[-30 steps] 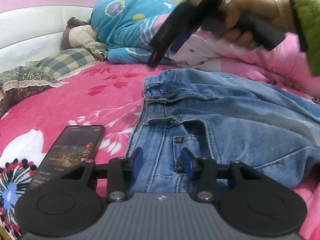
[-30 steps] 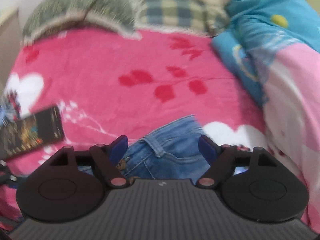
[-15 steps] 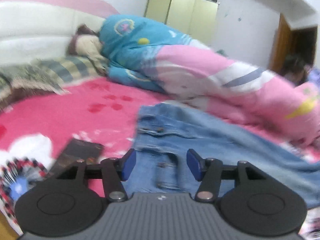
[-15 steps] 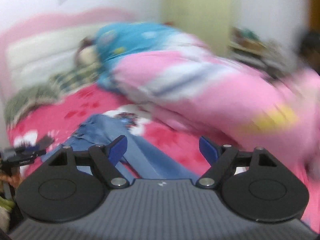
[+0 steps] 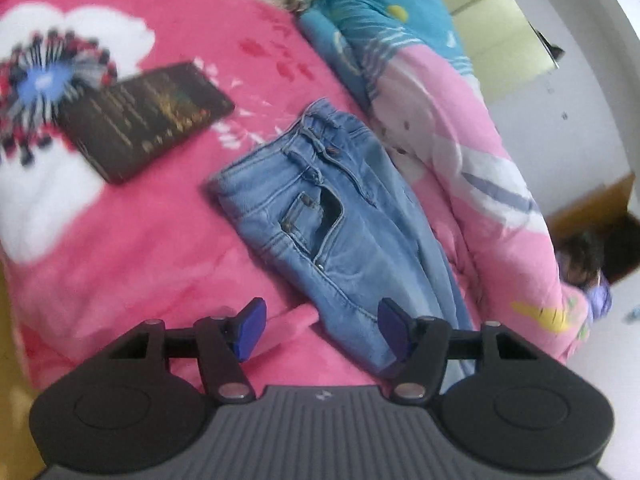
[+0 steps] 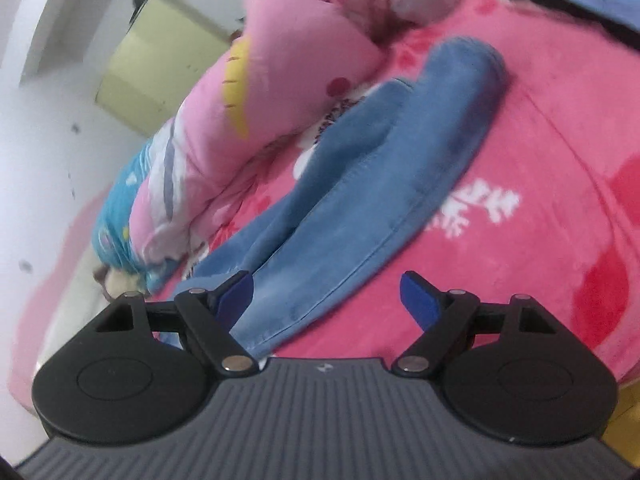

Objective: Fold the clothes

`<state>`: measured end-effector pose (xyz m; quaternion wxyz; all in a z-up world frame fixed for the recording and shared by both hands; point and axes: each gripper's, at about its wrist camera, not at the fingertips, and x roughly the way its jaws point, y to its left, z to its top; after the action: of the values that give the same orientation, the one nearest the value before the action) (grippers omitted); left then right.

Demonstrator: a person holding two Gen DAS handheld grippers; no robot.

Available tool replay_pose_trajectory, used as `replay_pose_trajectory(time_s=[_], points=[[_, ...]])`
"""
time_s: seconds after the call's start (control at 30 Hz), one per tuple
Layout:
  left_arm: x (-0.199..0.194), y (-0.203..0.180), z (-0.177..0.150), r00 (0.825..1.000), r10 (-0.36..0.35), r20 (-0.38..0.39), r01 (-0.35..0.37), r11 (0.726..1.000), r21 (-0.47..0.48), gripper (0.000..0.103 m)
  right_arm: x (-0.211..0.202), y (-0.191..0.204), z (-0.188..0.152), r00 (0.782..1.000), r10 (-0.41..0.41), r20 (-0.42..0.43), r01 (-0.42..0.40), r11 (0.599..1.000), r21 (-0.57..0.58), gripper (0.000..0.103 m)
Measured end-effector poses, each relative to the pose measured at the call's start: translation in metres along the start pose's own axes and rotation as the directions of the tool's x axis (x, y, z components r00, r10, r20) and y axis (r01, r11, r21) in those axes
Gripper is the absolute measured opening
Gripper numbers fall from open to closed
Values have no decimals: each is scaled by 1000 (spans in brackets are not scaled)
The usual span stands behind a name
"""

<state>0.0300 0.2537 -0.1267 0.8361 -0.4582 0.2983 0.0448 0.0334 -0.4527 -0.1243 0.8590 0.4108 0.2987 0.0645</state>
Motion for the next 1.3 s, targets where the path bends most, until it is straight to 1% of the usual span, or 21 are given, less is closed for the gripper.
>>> replay_pose_trajectory(time_s=[0.07, 0.1, 0.13, 0.17, 0.27, 0.43, 0.5, 0.57, 0.67, 0.77, 0.83, 0.93, 1.0, 1.07, 1.17, 1.27, 1.3], points=[[10, 1, -2, 999, 15, 31, -14, 1000, -22, 59, 1, -6, 1, 1000, 27, 7, -27, 1000, 12, 81], [15, 3, -2, 998, 36, 44, -35, 999, -36, 59, 2, -6, 2, 999, 37, 8, -37, 999, 10, 81], [21, 5, -2, 997, 64, 48, -61, 997, -51, 57, 3, -7, 3, 999, 39, 10, -39, 999, 8, 81], [26, 8, -1, 996, 74, 49, -71, 995, -69, 53, 4, -9, 4, 999, 41, 12, -41, 999, 5, 81], [36, 17, 0, 995, 77, 68, -68, 989, -132, 47, 7, -17, 2, 999, 40, 10, -40, 999, 13, 81], [47, 19, 5, 989, 99, 114, -83, 988, -133, 19, 7, -31, -1, 1000, 29, -8, -28, 999, 35, 81], [47, 18, 7, 986, 105, 127, -91, 990, -111, 14, 8, -30, -2, 1000, 22, -12, -22, 999, 34, 81], [43, 13, 9, 985, 112, 131, -103, 992, -71, 12, 10, -27, -2, 1000, 14, -13, -13, 1000, 28, 81], [30, 1, 20, 985, 119, 122, -122, 992, 24, 11, 11, -23, 0, 1000, 0, -11, 0, 1000, 6, 81], [26, -4, 32, 985, 143, 97, -152, 983, 99, 11, 15, -20, 1, 1000, -14, -11, 14, 1000, -11, 81], [30, -4, 36, 984, 166, 69, -175, 972, 156, 11, 18, -20, 1, 1000, -23, -15, 23, 1000, -13, 81], [40, -3, 34, 977, 211, 36, -213, 941, 262, 11, 20, -20, -1, 998, -58, -13, 58, 998, -32, 81], [44, 2, 33, 976, 218, 16, -213, 936, 281, 12, 20, -20, -2, 997, -82, -7, 81, 996, -43, 81], [43, 2, 31, 977, 214, 14, -207, 926, 315, 13, 18, -23, -1, 994, -106, 2, 106, 993, -47, 81], [32, -6, 25, 973, 228, 31, -223, 899, 377, 21, 14, -23, -2, 990, -137, 16, 137, 988, -65, 81], [14, -16, 17, 968, 242, 60, -245, 876, 416, 41, 14, -13, -3, 986, -163, 34, 166, 978, -130, 81], [5, -21, 14, 968, 238, 77, -248, 872, 422, 43, 16, -9, -3, 985, -169, 41, 173, 972, -159, 80]])
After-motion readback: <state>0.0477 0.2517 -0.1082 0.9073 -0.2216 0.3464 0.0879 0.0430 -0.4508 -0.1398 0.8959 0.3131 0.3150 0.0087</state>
